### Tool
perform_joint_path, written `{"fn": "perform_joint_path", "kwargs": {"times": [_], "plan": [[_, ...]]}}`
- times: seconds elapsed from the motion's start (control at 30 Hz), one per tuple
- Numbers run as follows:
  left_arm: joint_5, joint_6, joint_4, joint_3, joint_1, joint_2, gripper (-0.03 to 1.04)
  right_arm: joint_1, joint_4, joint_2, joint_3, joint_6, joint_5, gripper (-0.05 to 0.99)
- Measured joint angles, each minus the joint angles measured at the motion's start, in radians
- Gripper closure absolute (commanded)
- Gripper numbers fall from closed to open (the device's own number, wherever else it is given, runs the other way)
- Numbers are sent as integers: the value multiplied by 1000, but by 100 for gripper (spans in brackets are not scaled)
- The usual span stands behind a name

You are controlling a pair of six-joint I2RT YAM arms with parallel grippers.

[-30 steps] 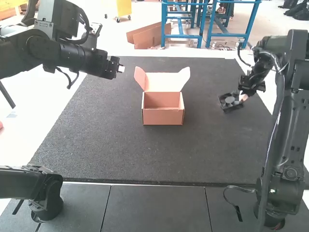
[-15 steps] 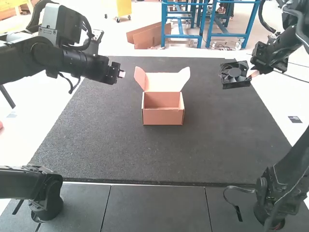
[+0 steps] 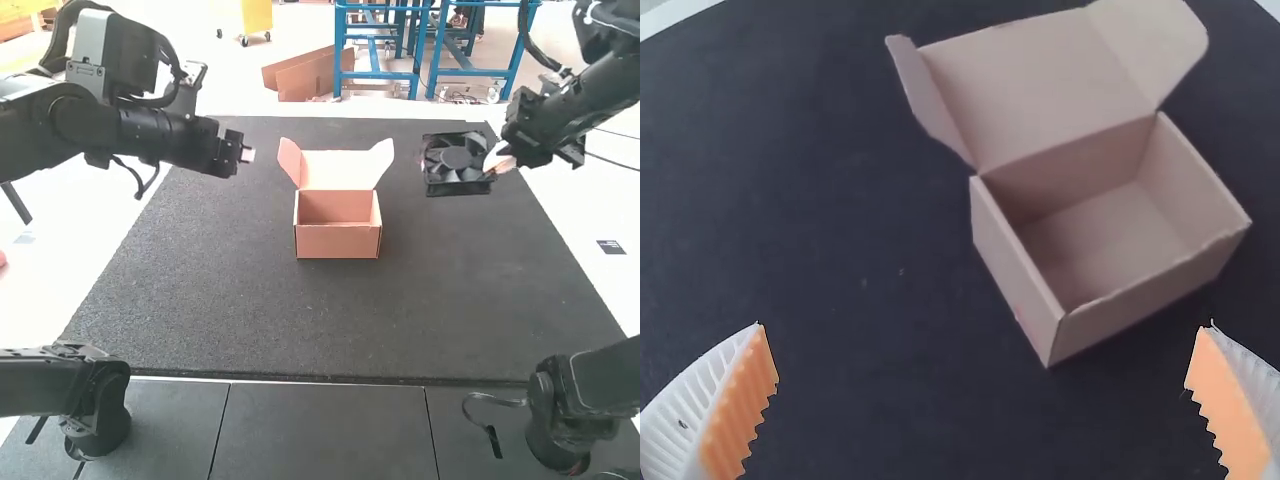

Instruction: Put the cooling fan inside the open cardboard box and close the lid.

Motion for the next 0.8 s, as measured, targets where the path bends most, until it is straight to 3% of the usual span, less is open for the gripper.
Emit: {"fn": "perform_joint_path", "kwargs": {"times": [0.13, 0.43, 0.8], "plan": [[0, 0, -3, 0, 0, -8, 4, 138, 10, 14, 7, 72, -3, 95], [0, 0, -39, 0, 0, -41, 4, 407, 158, 148, 66, 243, 11, 95], [1, -4, -68, 0, 0, -79, 4, 455, 228, 448, 246, 291, 51, 95]]}}
